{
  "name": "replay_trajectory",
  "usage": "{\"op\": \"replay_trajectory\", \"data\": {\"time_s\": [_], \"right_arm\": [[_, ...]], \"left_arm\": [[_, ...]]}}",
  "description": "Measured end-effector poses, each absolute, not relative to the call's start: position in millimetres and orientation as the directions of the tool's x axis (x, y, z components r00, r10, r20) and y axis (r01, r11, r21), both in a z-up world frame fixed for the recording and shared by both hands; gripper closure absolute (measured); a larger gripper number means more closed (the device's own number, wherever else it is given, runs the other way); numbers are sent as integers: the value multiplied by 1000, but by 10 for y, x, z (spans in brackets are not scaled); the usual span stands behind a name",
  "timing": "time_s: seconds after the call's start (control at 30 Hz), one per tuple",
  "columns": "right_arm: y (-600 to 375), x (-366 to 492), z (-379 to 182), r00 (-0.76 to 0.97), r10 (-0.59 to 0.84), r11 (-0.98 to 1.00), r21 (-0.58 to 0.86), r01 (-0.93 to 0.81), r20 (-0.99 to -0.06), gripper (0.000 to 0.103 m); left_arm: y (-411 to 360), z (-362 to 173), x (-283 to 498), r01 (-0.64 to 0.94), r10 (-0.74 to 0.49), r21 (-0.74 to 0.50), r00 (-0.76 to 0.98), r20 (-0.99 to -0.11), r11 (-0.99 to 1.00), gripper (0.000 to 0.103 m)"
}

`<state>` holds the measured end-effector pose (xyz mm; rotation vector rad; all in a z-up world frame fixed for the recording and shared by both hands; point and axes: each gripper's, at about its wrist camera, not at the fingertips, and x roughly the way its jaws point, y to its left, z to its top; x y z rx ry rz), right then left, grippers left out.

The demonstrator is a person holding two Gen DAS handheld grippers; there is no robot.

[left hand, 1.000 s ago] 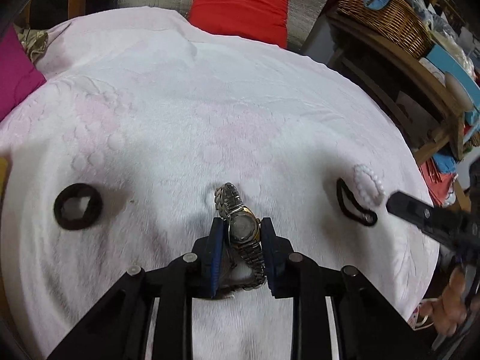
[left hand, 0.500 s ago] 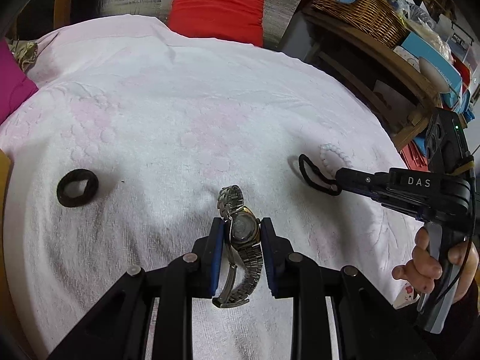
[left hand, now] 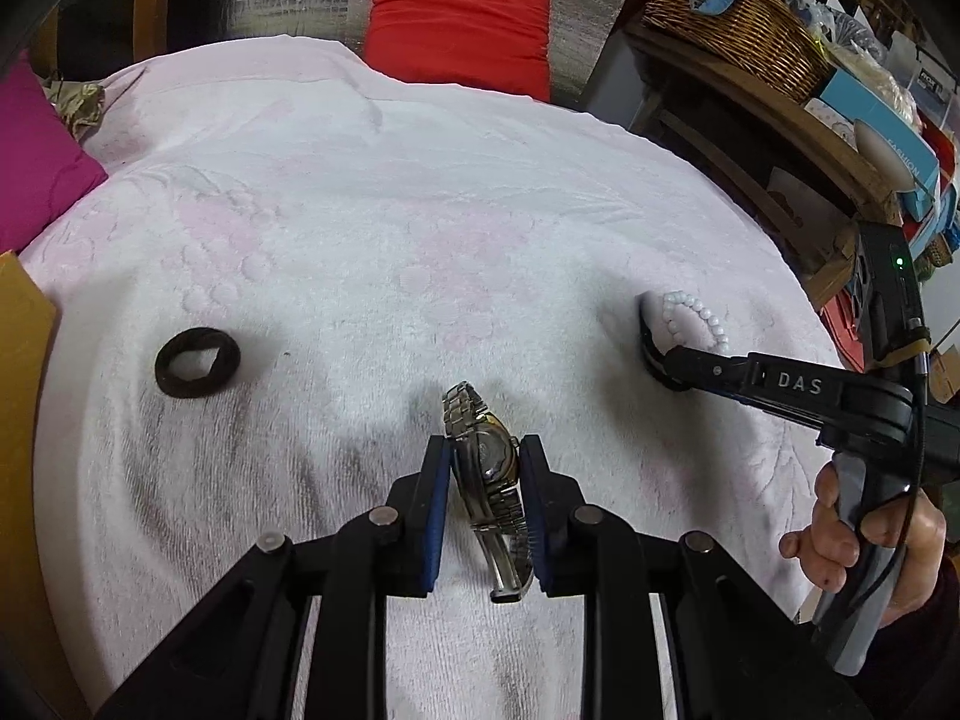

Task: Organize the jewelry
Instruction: 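Lift the watch with the left tool while right tool lifts the black hair tie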

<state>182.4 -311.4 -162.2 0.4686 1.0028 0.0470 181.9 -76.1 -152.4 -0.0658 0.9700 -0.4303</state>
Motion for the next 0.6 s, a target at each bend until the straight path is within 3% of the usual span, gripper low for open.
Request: {"op": "replay_trajectory", "data": {"time_s": [0.17, 0.6], "right_arm": [[-3136, 1762, -1571, 573, 254, 904, 402, 146, -779, 95], [-3109, 1499, -1397, 593, 427, 829, 557, 44, -683, 96]], "left_arm": [[-682, -1537, 1753, 302, -366, -238, 495, -788, 923, 79], [-391, -1364, 1527, 247, -359, -262, 569, -740, 933, 79]]}}
